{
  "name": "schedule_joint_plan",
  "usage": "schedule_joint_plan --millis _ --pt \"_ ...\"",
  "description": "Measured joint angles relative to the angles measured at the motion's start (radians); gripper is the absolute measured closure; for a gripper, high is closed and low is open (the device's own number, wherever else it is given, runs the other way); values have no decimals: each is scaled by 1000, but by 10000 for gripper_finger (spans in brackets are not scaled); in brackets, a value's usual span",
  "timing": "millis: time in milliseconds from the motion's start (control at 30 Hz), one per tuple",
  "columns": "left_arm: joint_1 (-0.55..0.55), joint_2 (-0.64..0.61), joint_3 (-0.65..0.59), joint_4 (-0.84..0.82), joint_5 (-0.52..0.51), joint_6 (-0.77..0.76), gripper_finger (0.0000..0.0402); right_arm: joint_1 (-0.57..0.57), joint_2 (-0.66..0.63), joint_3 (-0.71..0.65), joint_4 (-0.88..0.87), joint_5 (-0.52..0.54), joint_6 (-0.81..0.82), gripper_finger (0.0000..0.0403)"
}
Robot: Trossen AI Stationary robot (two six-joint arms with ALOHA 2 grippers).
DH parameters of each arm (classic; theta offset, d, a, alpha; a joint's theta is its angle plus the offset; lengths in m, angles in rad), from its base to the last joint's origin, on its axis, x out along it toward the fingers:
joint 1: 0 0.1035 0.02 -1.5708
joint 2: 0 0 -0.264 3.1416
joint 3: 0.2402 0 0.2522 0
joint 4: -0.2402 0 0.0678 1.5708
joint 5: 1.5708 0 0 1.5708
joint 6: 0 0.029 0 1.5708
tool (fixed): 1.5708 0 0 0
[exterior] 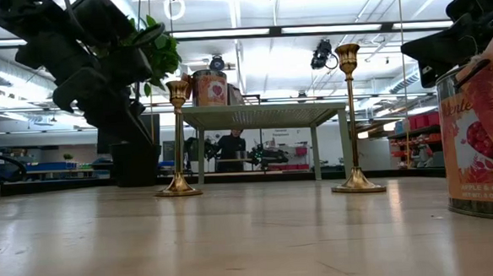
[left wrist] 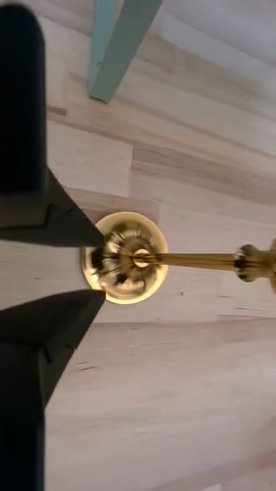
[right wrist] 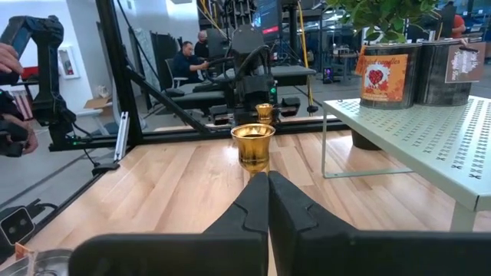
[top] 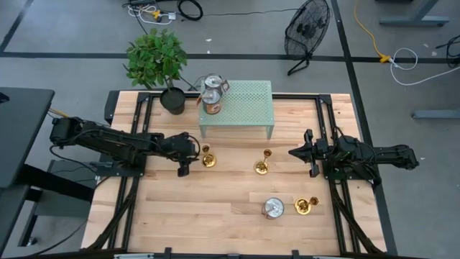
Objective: Pick & Place candle stick holders
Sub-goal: Put the top left gold candle holder on the shelf
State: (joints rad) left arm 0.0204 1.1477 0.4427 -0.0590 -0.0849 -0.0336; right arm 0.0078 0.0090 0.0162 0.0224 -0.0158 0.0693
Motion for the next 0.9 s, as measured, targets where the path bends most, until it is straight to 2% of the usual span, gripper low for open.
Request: schedule_joint_plan --millis 233,500,700,900 --pt "0 0 0 4 -6 4 218 0 0 0 0 0 0 400" --pt "0 0 0 46 -8 4 156 0 0 0 0 0 0 400" --pt "0 11 0 89 -27 3 129 0 0 0 0 0 0 400" --pt "0 43 0 162 -26 -8 124 0 0 0 0 0 0 400"
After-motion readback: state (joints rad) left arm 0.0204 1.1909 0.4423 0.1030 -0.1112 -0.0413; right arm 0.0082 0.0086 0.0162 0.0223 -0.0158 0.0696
